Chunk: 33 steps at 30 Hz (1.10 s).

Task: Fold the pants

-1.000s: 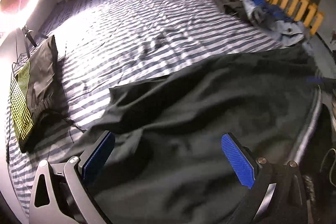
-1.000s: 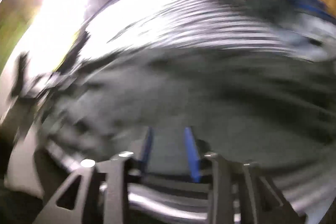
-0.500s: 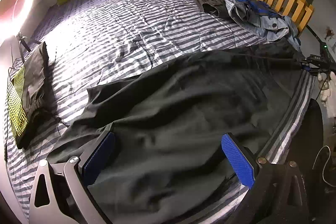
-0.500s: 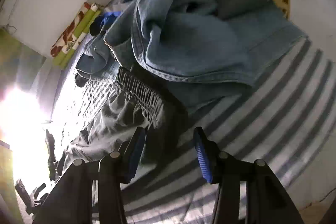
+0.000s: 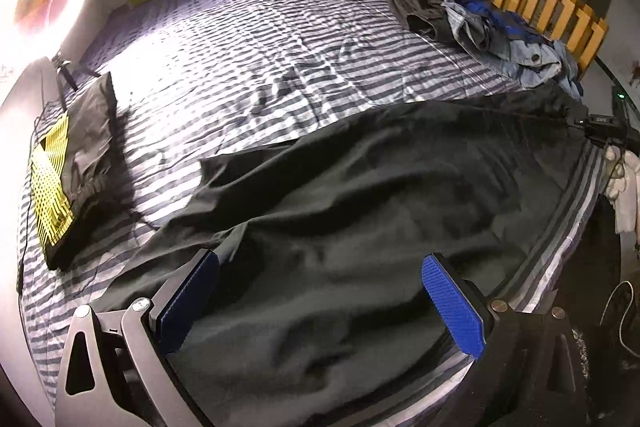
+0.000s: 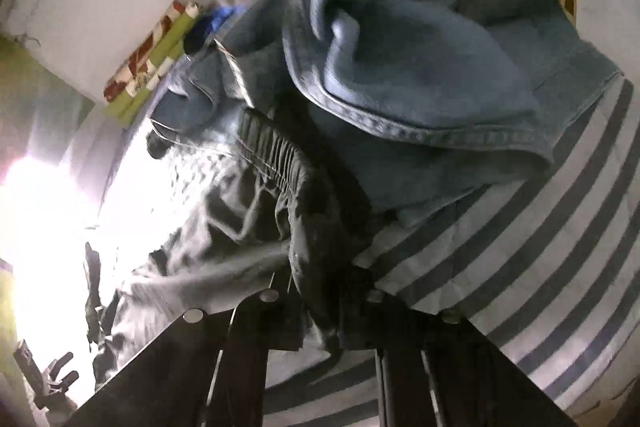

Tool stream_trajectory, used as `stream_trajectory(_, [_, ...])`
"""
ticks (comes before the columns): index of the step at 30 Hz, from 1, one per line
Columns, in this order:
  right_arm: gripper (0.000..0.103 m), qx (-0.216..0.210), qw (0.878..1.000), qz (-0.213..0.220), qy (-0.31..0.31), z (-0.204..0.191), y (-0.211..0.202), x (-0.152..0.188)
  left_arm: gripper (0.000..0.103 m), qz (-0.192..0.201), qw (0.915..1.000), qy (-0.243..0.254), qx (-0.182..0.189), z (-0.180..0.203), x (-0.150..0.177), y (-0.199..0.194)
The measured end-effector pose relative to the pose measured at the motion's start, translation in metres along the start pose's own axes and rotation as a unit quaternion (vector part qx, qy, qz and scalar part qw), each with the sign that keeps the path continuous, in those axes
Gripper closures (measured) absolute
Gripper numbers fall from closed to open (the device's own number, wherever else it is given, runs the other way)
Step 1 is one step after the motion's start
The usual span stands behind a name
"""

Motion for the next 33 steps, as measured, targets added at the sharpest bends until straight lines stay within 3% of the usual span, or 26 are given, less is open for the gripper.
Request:
stream_trajectory(9, [0.094,-0.06,0.995,0.069,-0.03,-0.085,-0.074,-0.009,0.001,0.034,0.9981,-0.042,-0.028,-0.051,0.014,-0.036])
stream_trajectory(15, [0.094,-0.084,0.988,0.092,-0.096,-0.18,-0.1,0.009,0.001,0.057,0.9924,-0.093,-0.057,-0.112,0.043,-0.065])
stream_trajectory(18, [0.094,-0.117,0.981,0.087,-0.126,-0.239,-0.105,0.026,0.001,0.066,0.9882,-0.115,-0.077,-0.145,0.063,-0.083])
stream_trajectory(23, [0.094,-0.166,0.956,0.082,-0.228,-0.354,-0.113,0.086,0.001,0.088,0.9787,-0.157,-0.099,-0.197,0.1,-0.117])
stream_trajectory(33, [0.095,-0.24,0.886,-0.027,-0.396,-0.56,-0.06,0.289,0.001,0.12,0.9593,-0.22,-0.13,-0.281,0.171,-0.174])
Point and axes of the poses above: each gripper's, at about its wrist camera, not at the fingertips, and y roughly the way its jaws point, z to its right, x to its underside, the point moved 4 cm from there along y, roughly the way its jaws point, and after that the axes turned 10 degrees about x, right-handed, at the moved point
